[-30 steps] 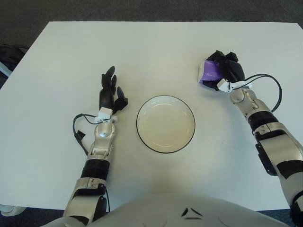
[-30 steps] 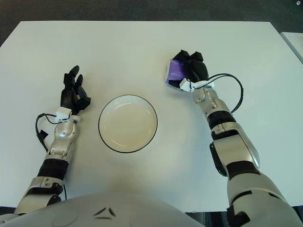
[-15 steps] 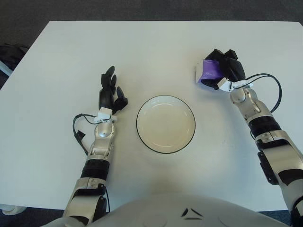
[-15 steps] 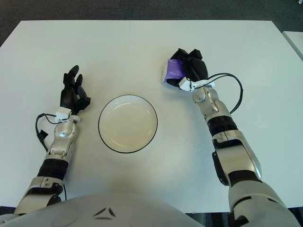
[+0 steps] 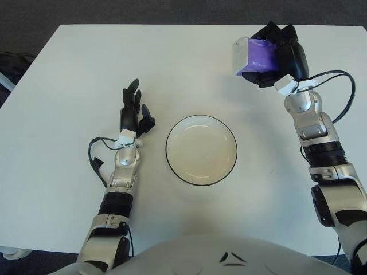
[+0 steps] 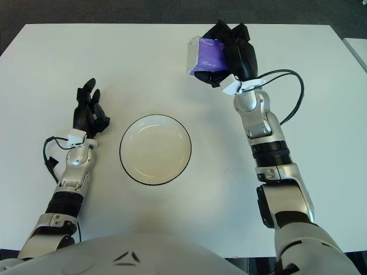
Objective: Put the tissue paper into the plate.
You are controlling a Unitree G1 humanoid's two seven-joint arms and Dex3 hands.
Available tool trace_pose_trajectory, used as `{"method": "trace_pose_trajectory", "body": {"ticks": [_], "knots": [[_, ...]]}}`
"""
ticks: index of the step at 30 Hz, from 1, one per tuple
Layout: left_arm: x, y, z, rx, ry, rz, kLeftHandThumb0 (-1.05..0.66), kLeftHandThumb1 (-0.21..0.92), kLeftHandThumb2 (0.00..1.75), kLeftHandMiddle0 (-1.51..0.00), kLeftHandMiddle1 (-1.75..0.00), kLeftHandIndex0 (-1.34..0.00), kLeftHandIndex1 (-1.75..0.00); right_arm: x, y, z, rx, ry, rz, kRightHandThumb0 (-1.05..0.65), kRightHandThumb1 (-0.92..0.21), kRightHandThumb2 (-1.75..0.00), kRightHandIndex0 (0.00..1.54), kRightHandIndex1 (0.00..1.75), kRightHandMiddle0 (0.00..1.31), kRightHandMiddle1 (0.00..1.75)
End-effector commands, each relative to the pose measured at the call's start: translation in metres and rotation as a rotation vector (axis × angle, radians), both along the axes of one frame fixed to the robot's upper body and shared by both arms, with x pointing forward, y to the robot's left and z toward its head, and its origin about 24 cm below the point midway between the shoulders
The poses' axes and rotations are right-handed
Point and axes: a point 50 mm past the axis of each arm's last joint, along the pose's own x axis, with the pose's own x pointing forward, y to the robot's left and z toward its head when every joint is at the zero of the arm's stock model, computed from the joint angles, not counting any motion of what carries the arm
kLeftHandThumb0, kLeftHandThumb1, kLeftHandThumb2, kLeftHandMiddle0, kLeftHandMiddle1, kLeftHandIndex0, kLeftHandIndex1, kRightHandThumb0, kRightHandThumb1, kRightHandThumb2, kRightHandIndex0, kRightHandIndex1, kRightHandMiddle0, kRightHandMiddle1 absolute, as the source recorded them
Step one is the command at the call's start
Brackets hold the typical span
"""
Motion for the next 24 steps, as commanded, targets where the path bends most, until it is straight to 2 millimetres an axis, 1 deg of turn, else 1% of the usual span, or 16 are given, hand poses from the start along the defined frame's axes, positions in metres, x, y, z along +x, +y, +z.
{"method": "trace_pose_trajectory", "body": {"ticks": [1,5,8,10,11,16,22,24], "knots": [[-0.031,0.001,-0.060,-0.013,0.271,0.031,-0.78,0.92,0.97,-0.34,0.00,0.00,-0.56,-0.008,0.004,0.001,0.056,-0.008,0.052,-0.10,-0.39,-1.14,1.29,1.75,1.01,1.75],[-0.031,0.001,-0.061,-0.007,0.270,0.031,-0.77,0.92,0.97,-0.34,-0.01,0.00,-0.57,-0.012,0.013,-0.001,0.111,-0.039,0.126,-0.08,-0.38,-1.14,1.25,1.75,0.98,1.75],[-0.032,0.001,-0.061,-0.005,0.270,0.031,-0.77,0.92,0.97,-0.34,-0.01,0.00,-0.57,-0.015,0.015,-0.002,0.124,-0.061,0.147,-0.07,-0.37,-1.15,1.23,1.75,0.97,1.75],[-0.032,0.001,-0.061,-0.005,0.270,0.032,-0.76,0.92,0.97,-0.35,-0.01,0.00,-0.57,-0.020,0.019,-0.006,0.127,-0.092,0.160,-0.06,-0.37,-1.15,1.22,1.75,0.96,1.75],[-0.032,0.001,-0.061,-0.004,0.270,0.031,-0.76,0.92,0.97,-0.35,-0.01,0.00,-0.57,-0.026,0.022,-0.008,0.133,-0.106,0.177,-0.05,-0.37,-1.15,1.21,1.75,0.96,1.75],[-0.033,0.000,-0.061,-0.006,0.270,0.029,-0.76,0.92,0.97,-0.34,0.00,0.00,-0.57,-0.042,0.032,-0.012,0.160,-0.134,0.246,-0.04,-0.36,-1.16,1.20,1.75,0.96,1.75],[-0.034,0.000,-0.061,-0.011,0.271,0.024,-0.76,0.92,0.97,-0.33,0.00,0.00,-0.57,-0.056,0.041,-0.010,0.156,-0.176,0.362,-0.05,-0.36,-1.17,1.18,1.75,0.96,1.75],[-0.034,0.000,-0.061,-0.011,0.271,0.023,-0.77,0.92,0.98,-0.32,0.00,0.00,-0.57,-0.058,0.042,-0.010,0.150,-0.178,0.374,-0.06,-0.36,-1.18,1.18,1.75,0.95,1.75]]}}
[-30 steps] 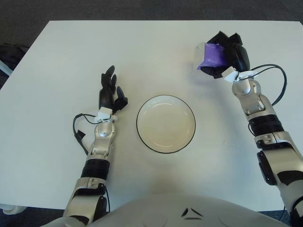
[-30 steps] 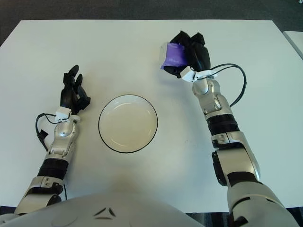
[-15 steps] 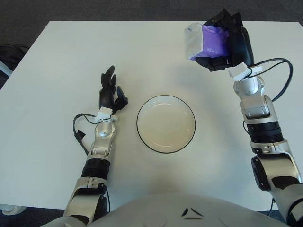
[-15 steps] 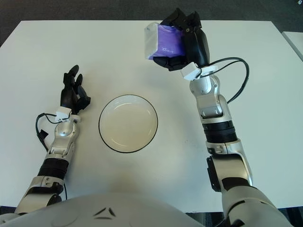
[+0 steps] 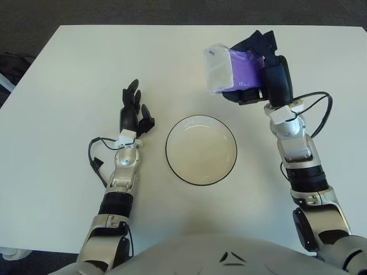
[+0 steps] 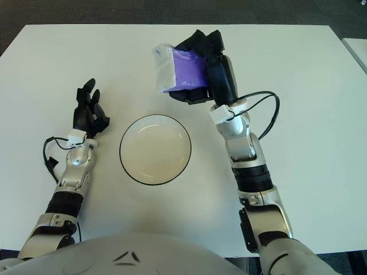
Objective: Put the tissue paper into the plate.
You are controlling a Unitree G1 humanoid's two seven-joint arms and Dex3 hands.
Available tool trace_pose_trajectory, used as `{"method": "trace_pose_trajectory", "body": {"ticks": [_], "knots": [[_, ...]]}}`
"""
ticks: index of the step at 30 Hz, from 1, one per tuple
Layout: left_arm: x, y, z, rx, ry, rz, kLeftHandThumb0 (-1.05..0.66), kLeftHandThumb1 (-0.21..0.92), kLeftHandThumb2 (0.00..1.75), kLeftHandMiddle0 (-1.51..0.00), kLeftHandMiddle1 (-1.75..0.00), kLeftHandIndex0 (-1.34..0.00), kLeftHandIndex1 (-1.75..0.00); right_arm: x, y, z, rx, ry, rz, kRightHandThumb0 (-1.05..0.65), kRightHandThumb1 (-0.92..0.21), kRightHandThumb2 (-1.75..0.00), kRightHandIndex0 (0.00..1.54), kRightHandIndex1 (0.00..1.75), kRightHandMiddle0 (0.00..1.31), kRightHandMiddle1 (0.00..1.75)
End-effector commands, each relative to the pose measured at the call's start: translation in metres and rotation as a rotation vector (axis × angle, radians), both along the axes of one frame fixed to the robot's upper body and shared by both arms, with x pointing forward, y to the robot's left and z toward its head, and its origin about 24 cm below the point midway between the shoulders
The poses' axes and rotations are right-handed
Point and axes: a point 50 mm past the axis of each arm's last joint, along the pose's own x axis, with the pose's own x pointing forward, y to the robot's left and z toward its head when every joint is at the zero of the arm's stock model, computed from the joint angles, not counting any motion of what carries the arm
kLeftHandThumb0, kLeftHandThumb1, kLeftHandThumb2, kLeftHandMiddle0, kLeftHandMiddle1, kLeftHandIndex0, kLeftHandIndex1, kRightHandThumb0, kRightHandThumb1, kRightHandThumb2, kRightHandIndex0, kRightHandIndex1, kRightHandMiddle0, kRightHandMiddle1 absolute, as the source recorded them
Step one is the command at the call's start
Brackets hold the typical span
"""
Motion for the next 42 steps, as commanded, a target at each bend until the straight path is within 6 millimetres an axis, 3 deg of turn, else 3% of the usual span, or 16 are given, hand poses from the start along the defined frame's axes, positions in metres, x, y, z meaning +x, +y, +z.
{"method": "trace_pose_trajectory", "body": {"ticks": [1,6,13,16,22,42], "knots": [[-0.034,0.000,-0.062,-0.012,0.273,0.019,-0.77,0.92,0.98,-0.32,0.00,0.00,-0.57,-0.011,0.003,0.006,0.008,-0.056,0.064,-0.06,-0.36,-1.18,1.18,1.75,0.95,1.75],[-0.035,0.002,-0.064,-0.001,0.282,0.013,-0.77,0.92,0.97,-0.30,0.00,0.00,-0.56,-0.022,0.012,-0.010,-0.084,0.065,0.261,-0.08,-0.38,-1.18,1.18,1.75,0.95,1.75],[-0.035,0.003,-0.065,0.002,0.291,0.018,-0.75,0.92,0.95,-0.29,0.00,0.00,-0.56,-0.027,0.019,-0.018,-0.166,0.107,0.318,-0.10,-0.38,-1.22,1.17,1.75,0.95,1.75],[-0.035,0.003,-0.065,0.005,0.293,0.021,-0.75,0.92,0.95,-0.29,0.00,0.00,-0.56,-0.029,0.025,-0.018,-0.228,0.108,0.316,-0.34,-0.34,-1.28,1.14,1.75,0.72,1.75],[-0.034,0.003,-0.065,0.014,0.293,0.026,-0.76,0.92,0.97,-0.30,-0.01,0.00,-0.56,-0.035,0.030,-0.025,-0.349,0.174,0.359,-0.43,-0.39,-1.23,1.05,1.75,0.56,1.75],[-0.032,0.001,-0.062,0.021,0.309,0.016,-0.80,0.92,1.01,-0.30,0.00,0.00,-0.54,-0.047,0.034,-0.037,-0.450,0.179,0.347,-0.44,-0.40,-1.20,1.01,1.75,0.54,1.75]]}}
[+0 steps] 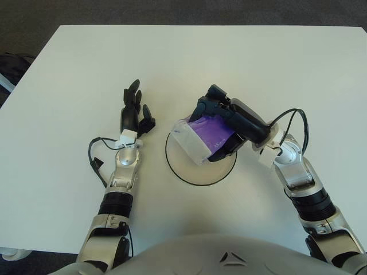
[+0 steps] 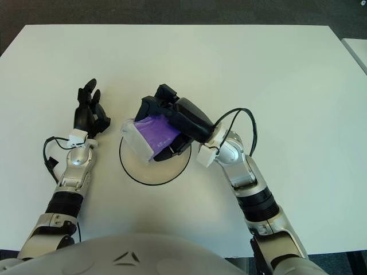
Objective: Put the tissue paper into the plate.
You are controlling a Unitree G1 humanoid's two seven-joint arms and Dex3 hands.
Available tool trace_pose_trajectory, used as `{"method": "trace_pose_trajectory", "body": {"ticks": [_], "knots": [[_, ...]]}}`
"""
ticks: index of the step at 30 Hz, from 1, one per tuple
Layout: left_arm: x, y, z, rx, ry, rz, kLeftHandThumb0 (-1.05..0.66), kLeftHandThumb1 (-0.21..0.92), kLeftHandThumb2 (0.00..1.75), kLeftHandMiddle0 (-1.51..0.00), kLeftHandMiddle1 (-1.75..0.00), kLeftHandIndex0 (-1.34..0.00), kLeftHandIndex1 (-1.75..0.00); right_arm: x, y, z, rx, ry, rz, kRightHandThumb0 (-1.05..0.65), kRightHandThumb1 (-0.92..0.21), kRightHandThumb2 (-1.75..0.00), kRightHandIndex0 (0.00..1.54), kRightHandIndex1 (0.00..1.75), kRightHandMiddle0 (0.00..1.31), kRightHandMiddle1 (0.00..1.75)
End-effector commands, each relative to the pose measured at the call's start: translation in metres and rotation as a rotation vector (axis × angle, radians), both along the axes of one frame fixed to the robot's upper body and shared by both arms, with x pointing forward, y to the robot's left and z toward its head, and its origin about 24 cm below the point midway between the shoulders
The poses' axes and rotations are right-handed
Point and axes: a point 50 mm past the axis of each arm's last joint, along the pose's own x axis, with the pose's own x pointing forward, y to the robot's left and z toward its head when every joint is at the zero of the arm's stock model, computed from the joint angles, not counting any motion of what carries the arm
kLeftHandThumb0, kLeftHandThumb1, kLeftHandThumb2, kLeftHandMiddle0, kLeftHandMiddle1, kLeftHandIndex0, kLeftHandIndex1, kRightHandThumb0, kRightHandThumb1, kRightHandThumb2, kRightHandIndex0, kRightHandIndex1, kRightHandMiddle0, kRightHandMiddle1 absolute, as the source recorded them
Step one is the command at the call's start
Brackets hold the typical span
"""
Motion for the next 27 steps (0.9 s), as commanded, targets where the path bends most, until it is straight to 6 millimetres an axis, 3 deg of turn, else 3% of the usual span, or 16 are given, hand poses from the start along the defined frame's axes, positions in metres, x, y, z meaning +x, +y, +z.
{"method": "trace_pose_trajectory", "body": {"ticks": [1,22,27], "knots": [[-0.032,0.002,-0.061,0.003,0.291,0.021,-0.80,0.92,1.01,-0.30,0.00,0.00,-0.54,-0.006,0.000,0.001,-0.012,-0.031,0.003,-0.44,-0.40,-1.21,1.02,1.75,0.54,1.75],[-0.031,0.002,-0.060,0.001,0.280,0.016,-0.78,0.92,0.99,-0.29,0.00,0.00,-0.55,0.004,0.002,0.001,0.061,0.016,-0.034,-0.44,-0.42,-1.18,1.03,1.75,0.53,1.75],[-0.031,0.004,-0.063,0.008,0.284,0.018,-0.78,0.92,0.98,-0.27,0.00,0.00,-0.53,0.008,0.002,0.002,0.128,0.028,-0.026,-0.42,-0.53,-1.04,0.86,1.75,0.45,1.75]]}}
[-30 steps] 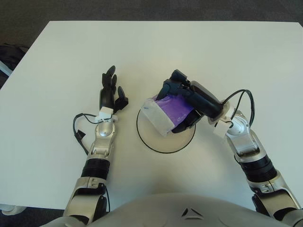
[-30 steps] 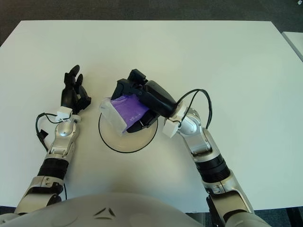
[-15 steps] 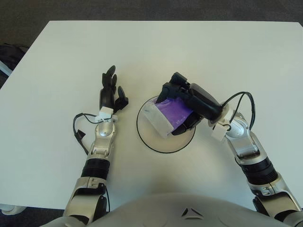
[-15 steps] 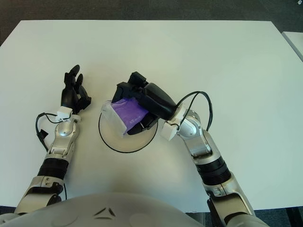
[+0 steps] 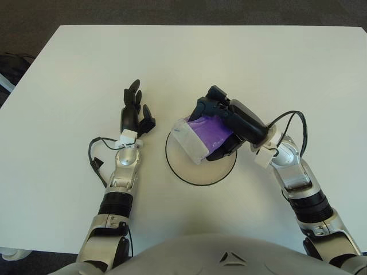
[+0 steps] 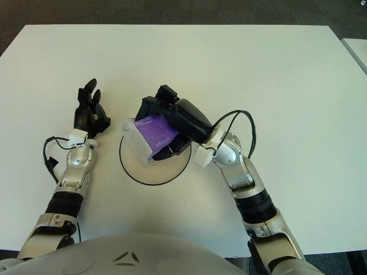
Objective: Put the tissue paper into the plate.
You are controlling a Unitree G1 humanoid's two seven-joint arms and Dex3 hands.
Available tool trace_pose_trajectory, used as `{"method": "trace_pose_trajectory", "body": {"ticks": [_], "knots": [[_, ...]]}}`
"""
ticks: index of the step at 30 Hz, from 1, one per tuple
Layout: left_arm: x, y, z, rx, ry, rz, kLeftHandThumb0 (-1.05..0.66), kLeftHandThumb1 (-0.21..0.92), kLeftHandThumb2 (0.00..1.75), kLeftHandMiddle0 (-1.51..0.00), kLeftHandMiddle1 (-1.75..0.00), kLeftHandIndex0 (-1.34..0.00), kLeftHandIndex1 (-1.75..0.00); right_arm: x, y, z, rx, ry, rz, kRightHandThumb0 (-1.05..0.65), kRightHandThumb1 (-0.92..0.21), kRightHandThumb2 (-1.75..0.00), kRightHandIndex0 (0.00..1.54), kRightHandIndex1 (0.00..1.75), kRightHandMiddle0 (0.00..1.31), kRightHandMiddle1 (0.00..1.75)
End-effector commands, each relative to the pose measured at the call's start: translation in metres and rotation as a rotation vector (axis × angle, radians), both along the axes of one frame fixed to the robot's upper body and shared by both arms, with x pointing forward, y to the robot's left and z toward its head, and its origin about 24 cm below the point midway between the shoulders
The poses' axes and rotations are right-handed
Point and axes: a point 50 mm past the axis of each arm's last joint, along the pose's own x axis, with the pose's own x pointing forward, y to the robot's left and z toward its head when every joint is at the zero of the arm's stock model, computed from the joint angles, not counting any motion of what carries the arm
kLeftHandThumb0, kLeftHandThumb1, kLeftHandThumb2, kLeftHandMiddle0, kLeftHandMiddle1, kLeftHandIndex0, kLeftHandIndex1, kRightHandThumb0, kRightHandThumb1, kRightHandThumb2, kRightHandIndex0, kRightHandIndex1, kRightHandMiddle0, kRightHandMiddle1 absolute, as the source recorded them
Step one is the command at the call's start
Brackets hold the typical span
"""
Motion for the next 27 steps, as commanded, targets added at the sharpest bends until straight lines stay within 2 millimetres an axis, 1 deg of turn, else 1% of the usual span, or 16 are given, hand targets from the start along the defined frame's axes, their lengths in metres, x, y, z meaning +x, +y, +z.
{"method": "trace_pose_trajectory", "body": {"ticks": [1,2,3,4,5,6,7,8,9,10,11,13,14,16,18,27], "knots": [[-0.031,0.004,-0.062,0.012,0.274,0.021,-0.78,0.92,0.98,-0.27,0.00,0.00,-0.53,0.003,-0.001,0.005,0.028,-0.030,-0.004,-0.42,-0.54,-1.03,0.85,1.75,0.44,1.75],[-0.031,0.004,-0.062,0.016,0.274,0.021,-0.79,0.92,0.98,-0.27,0.00,0.00,-0.52,0.003,-0.001,0.005,0.008,-0.042,-0.009,-0.57,-0.67,-0.86,0.76,1.75,0.39,1.75],[-0.031,0.005,-0.062,0.023,0.275,0.022,-0.79,0.92,0.98,-0.27,0.00,0.00,-0.52,0.004,-0.002,0.004,-0.043,-0.059,-0.011,-0.63,-0.72,-0.80,0.73,1.75,0.38,1.75],[-0.031,0.005,-0.063,0.027,0.276,0.022,-0.79,0.92,0.98,-0.26,0.00,0.00,-0.52,0.005,-0.002,0.004,-0.079,-0.070,-0.012,-0.75,-0.79,-0.74,0.51,1.75,0.24,1.75],[-0.031,0.006,-0.063,0.031,0.277,0.022,-0.80,0.92,0.98,-0.26,0.00,0.00,-0.52,0.006,-0.003,0.003,-0.112,-0.079,-0.010,-0.83,-0.84,-0.71,0.37,1.75,0.16,1.75],[-0.032,0.006,-0.063,0.034,0.277,0.021,-0.80,0.92,0.98,-0.26,0.00,0.00,-0.52,0.006,-0.004,0.003,-0.133,-0.085,-0.008,-0.87,-0.86,-0.70,0.30,1.70,0.12,1.70],[-0.032,0.006,-0.063,0.037,0.277,0.020,-0.80,0.92,0.98,-0.26,0.00,0.00,-0.52,0.006,-0.005,0.002,-0.164,-0.101,-0.008,-0.93,-0.88,-0.68,0.19,1.62,0.08,1.62],[-0.032,0.006,-0.063,0.039,0.276,0.019,-0.81,0.92,0.99,-0.26,0.00,0.00,-0.52,0.006,-0.006,0.002,-0.185,-0.113,-0.007,-0.97,-0.89,-0.68,0.14,1.10,0.05,1.08],[-0.033,0.007,-0.064,0.041,0.280,0.017,-0.81,0.92,0.99,-0.25,0.00,0.00,-0.51,0.006,-0.006,0.003,-0.207,-0.131,-0.006,-0.99,-0.90,-0.69,0.13,0.90,0.04,0.87],[-0.033,0.007,-0.065,0.042,0.283,0.015,-0.81,0.92,0.98,-0.25,0.00,0.00,-0.51,0.006,-0.006,0.003,-0.221,-0.142,-0.006,-1.01,-0.91,-0.69,0.08,0.58,0.03,0.56],[-0.033,0.008,-0.065,0.043,0.285,0.015,-0.81,0.92,0.98,-0.25,0.00,0.00,-0.50,0.005,-0.006,0.003,-0.227,-0.149,-0.005,-1.02,-0.91,-0.69,0.05,0.37,0.02,0.36],[-0.033,0.008,-0.066,0.041,0.294,0.012,-0.81,0.92,0.98,-0.25,0.00,0.00,-0.50,0.006,-0.007,0.005,-0.250,-0.142,-0.002,-1.04,-0.92,-0.69,0.03,0.19,0.01,0.18],[-0.033,0.009,-0.066,0.041,0.297,0.012,-0.81,0.92,0.98,-0.25,0.00,0.00,-0.50,0.006,-0.008,0.006,-0.255,-0.139,-0.001,-1.04,-0.92,-0.68,0.02,0.12,0.00,0.12],[-0.034,0.009,-0.067,0.039,0.301,0.011,-0.80,0.92,0.98,-0.25,0.00,0.00,-0.50,0.006,-0.008,0.012,-0.272,-0.125,0.006,-1.04,-0.92,-0.66,0.01,0.06,0.00,0.06],[-0.034,0.010,-0.067,0.039,0.306,0.010,-0.80,0.92,0.98,-0.25,0.00,0.00,-0.50,0.006,-0.008,0.011,-0.291,-0.105,0.012,-1.05,-0.92,-0.63,0.00,0.02,0.00,0.02],[-0.034,0.011,-0.069,0.041,0.312,0.007,-0.79,0.92,0.99,-0.24,0.00,0.00,-0.51,0.008,-0.011,0.011,-0.322,-0.091,0.011,-1.05,-0.92,-0.58,0.00,0.00,0.00,0.00]]}}
